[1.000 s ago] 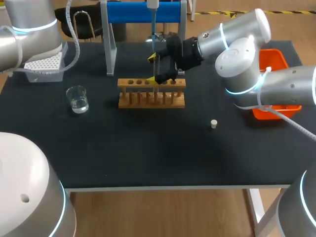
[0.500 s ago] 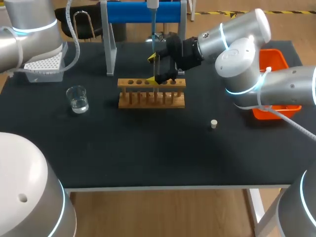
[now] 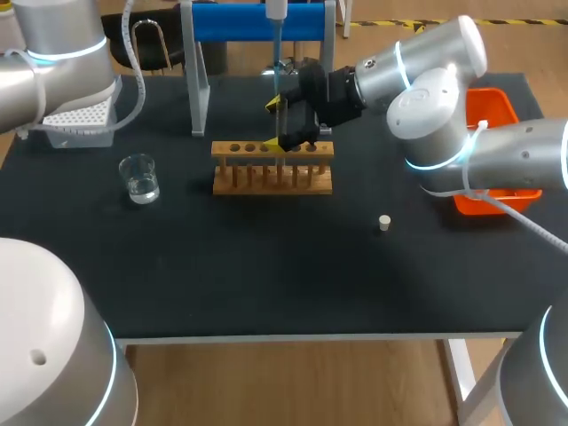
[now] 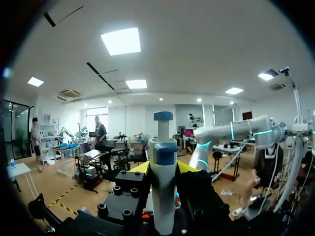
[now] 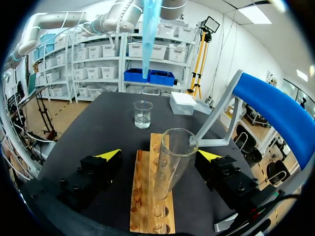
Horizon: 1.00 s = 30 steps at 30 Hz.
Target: Invert the test tube, pick up the pipette, mount the tip to pipette, aspirate from beaker and dispense into the tube, eject the tip, return the pipette, and cap with the stopper.
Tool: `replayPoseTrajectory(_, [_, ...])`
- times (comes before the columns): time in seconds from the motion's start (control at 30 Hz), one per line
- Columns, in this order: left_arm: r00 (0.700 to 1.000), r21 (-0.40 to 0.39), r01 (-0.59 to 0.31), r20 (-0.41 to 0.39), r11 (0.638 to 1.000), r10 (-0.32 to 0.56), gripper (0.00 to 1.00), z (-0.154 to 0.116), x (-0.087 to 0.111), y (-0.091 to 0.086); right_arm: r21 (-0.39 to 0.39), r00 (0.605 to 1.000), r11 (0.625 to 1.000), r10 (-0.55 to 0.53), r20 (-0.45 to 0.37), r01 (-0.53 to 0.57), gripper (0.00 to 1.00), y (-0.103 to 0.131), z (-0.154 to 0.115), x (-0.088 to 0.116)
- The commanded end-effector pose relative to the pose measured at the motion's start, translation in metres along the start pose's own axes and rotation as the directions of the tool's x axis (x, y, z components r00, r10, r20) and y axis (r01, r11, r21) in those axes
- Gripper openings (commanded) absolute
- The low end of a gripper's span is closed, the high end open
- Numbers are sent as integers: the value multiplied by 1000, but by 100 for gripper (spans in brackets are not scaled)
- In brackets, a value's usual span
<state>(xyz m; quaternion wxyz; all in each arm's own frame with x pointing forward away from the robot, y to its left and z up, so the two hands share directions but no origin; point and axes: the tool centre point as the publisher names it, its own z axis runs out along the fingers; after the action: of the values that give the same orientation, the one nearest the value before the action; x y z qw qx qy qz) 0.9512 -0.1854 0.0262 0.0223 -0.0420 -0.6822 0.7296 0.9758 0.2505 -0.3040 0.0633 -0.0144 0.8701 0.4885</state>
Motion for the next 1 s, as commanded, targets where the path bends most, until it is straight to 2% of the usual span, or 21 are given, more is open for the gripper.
replayPoseTrajectory(0.03, [1000, 1, -3, -9, 1000, 3, 0, 0, -5, 2, 2, 1000, 1000, 0, -4, 0, 100, 0, -1, -1])
replayPoseTrajectory(0.63, [998, 9, -46, -41, 999, 46, 0, 4, -10, 11, 2, 1000, 1000, 0, -4, 0, 100, 0, -1, -1])
replayPoseTrajectory(1.0, [997, 8, -67, -42, 998, 67, 0, 2, -8, 11, 7, 1000, 1000, 2, -1, -2, 100, 0, 1, -1])
